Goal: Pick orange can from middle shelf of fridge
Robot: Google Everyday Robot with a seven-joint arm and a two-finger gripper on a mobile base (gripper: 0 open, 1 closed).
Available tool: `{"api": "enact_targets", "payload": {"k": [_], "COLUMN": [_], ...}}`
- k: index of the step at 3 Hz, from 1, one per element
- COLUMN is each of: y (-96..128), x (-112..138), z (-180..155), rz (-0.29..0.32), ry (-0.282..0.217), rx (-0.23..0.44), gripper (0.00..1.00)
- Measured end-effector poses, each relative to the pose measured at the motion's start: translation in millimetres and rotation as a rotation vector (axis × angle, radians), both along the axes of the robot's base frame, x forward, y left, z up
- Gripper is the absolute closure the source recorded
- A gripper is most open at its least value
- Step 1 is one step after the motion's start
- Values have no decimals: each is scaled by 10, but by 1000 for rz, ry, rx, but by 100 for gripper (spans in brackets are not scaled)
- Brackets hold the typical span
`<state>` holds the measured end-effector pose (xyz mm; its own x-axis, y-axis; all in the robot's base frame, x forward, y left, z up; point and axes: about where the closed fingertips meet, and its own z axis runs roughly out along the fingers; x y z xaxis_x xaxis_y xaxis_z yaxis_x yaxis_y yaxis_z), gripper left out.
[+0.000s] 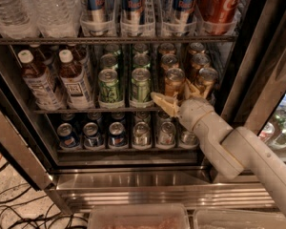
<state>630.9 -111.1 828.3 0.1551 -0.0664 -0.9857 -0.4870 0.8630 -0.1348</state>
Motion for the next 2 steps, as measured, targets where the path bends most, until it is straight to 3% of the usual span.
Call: {"api": "enact_targets", "payload": {"k": [2], "y": [52], "x": [24], "z": [-17], "rz": [2], "ry": [-5], "rx": [-8], "gripper": [66]}}
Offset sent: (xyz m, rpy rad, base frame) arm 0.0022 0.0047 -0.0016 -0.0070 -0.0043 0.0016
